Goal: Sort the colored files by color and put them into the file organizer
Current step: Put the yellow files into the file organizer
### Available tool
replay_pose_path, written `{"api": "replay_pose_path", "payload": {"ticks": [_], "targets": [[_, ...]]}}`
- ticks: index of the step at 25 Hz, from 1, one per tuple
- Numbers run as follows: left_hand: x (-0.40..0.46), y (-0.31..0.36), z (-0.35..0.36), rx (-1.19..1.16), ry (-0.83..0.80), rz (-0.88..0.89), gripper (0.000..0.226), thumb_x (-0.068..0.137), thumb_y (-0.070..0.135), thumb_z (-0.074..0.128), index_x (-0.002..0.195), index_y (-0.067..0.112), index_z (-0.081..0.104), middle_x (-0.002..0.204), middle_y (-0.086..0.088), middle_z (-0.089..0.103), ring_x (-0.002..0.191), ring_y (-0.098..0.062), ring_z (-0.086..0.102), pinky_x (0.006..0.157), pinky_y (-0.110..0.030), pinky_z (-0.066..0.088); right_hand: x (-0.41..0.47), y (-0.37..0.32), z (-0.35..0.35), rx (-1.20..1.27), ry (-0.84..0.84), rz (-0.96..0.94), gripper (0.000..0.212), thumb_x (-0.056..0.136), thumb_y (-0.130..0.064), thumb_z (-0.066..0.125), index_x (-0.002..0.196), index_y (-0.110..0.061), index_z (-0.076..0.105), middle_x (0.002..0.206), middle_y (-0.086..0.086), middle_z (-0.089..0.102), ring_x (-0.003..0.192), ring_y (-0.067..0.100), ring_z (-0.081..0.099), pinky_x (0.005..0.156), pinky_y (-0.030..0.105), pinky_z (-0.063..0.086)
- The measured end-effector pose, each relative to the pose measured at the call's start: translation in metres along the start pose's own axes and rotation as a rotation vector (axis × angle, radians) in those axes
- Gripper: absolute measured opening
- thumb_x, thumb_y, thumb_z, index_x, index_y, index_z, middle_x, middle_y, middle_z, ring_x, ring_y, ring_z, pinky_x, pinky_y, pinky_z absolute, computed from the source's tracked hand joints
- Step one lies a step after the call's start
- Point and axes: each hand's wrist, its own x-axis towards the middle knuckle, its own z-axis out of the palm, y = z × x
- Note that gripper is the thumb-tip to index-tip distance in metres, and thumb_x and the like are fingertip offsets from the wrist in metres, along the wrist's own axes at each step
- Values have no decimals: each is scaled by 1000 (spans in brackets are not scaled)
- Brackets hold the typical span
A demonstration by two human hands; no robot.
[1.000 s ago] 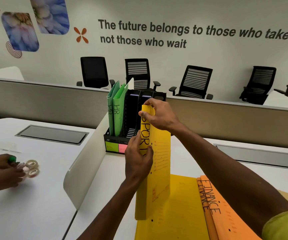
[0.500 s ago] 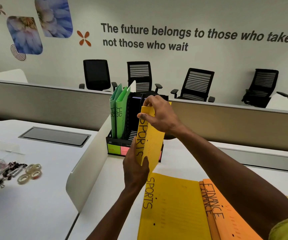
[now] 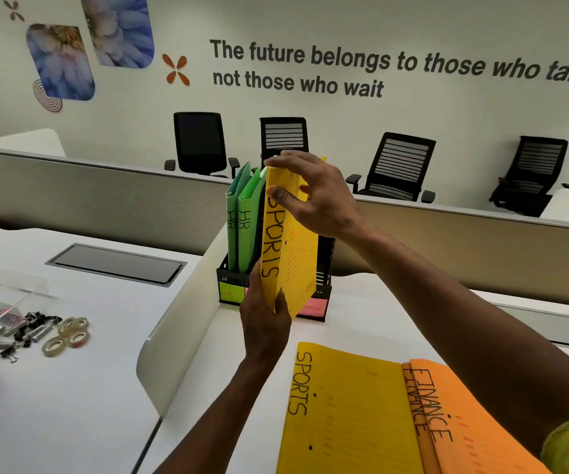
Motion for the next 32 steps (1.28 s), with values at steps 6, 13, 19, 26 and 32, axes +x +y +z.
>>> {"api": "replay_pose_path", "payload": {"ticks": [6, 13, 19, 26, 32], "targets": [[16, 16, -2, -4, 111, 112, 61, 89, 7, 68, 143, 6, 39, 135, -14, 57, 120, -30, 58, 98, -33, 45, 16, -17, -6, -55, 73, -25, 57, 92, -35, 66, 145, -24, 48, 149, 6, 49, 137, 23, 45, 112, 44, 41], [39, 21, -5, 19, 189, 163, 59, 89, 7, 67, 142, 5, 41, 134, -16, 57, 119, -33, 60, 97, -32, 45, 36, -16, -6, 78, 180, -5, 60, 88, -44, 70, 132, -9, 51, 127, 8, 62, 116, 24, 59, 89, 41, 58], [64, 0, 6, -7, 143, 112, 56, 91, 11, 66, 141, 3, 41, 133, -18, 57, 114, -33, 62, 95, -46, 54, 57, -2, 7, 184, 138, -59, 49, 85, -33, 75, 120, -6, 53, 130, 13, 61, 119, 29, 60, 78, 39, 62], [103, -40, 24, 129, -7, 64, 68, 91, 13, 65, 149, 12, 30, 128, -15, 61, 104, -28, 65, 86, -35, 54, 61, 32, 33, 304, 105, -31, 32, 84, -16, 77, 101, -12, 51, 139, 7, 58, 118, 6, 53, 86, 21, 57], [116, -67, 46, 185, -178, 62, 78, 93, 18, 61, 154, 20, 13, 143, -14, 50, 121, -32, 57, 93, -44, 52, 57, 68, 58, 308, 124, -2, 31, 84, -12, 76, 105, -4, 53, 140, 5, 57, 123, 20, 58, 87, 16, 56]]}}
